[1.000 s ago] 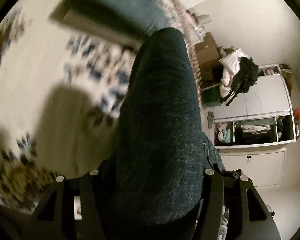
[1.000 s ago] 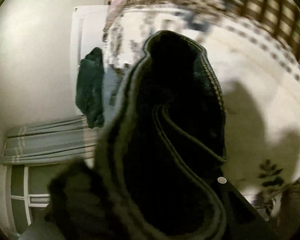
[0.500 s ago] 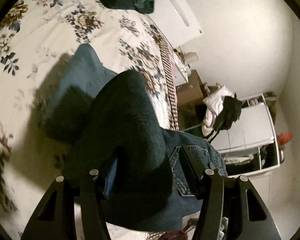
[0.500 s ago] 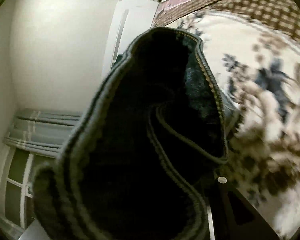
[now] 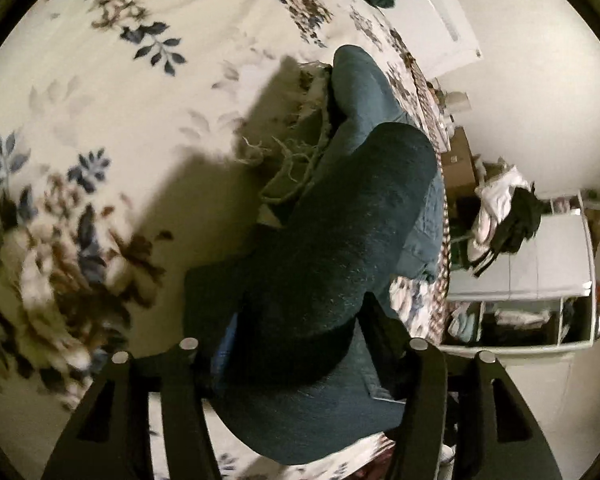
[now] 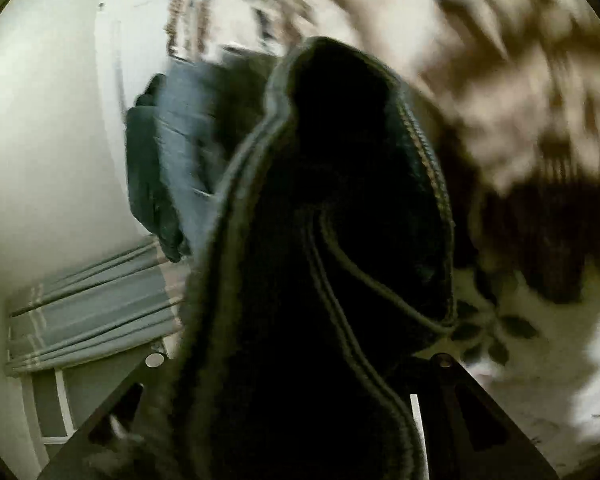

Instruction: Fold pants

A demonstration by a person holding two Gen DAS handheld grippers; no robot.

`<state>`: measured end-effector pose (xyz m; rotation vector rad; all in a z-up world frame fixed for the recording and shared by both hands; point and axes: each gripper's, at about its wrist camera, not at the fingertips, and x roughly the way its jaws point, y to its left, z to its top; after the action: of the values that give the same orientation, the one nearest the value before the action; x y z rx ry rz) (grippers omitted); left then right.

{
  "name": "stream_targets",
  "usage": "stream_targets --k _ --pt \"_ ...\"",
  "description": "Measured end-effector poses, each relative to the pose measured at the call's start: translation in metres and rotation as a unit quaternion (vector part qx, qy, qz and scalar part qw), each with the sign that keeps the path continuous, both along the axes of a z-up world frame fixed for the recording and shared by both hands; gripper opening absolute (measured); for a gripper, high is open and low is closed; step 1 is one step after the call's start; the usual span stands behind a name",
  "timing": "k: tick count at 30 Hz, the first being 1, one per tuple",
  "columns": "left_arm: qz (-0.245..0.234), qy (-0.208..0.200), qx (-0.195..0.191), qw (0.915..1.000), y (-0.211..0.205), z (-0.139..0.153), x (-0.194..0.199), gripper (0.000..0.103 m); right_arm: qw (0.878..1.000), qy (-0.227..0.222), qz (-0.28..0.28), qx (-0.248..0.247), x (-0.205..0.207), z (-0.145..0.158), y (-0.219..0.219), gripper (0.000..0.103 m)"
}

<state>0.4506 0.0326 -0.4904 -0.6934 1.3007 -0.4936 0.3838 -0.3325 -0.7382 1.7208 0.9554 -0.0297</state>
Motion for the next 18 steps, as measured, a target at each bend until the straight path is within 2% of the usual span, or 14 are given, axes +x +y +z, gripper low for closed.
stream_targets --k 1,3,6,8,9,12,15,18 --pt "-0.009 -0.006 0.009 0.9999 0.000 0.002 0.001 0.072 1.000 0.005 0.009 -0.002 0.001 -0.007 0.005 0.039" --pt "-0.019 -0.026 0.017 0.9993 -0.001 0.010 0.002 0.087 0.999 0.026 0.044 -0.016 0.001 -0.020 0.018 0.061" --pt "-0.029 -0.032 0.006 0.9990 -0.002 0.009 0.003 0.089 0.997 0.025 0.066 -0.013 -0.004 -0.027 0.030 0.071" --pt "-0.037 -0.041 -0.002 0.9984 -0.006 0.012 0.003 0.096 0.996 0.022 0.078 -0.020 -0.011 -0.024 0.036 0.077" --pt "-0.050 -0.050 0.000 0.9975 -0.012 0.015 0.001 0.101 0.996 0.022 0.078 -0.019 -0.010 -0.025 0.035 0.078" --pt "-0.091 -0.067 0.023 0.9933 -0.027 0.012 -0.001 0.102 0.997 0.017 0.080 -0.008 -0.014 -0.029 0.045 0.079" --pt "-0.119 -0.059 0.036 0.9904 -0.036 -0.006 0.005 0.102 0.996 0.014 0.086 0.006 -0.019 -0.030 0.064 0.079" --pt "-0.144 -0.049 0.047 0.9871 -0.041 -0.026 0.016 0.102 0.996 0.001 0.084 0.012 -0.001 -0.041 0.078 0.079"
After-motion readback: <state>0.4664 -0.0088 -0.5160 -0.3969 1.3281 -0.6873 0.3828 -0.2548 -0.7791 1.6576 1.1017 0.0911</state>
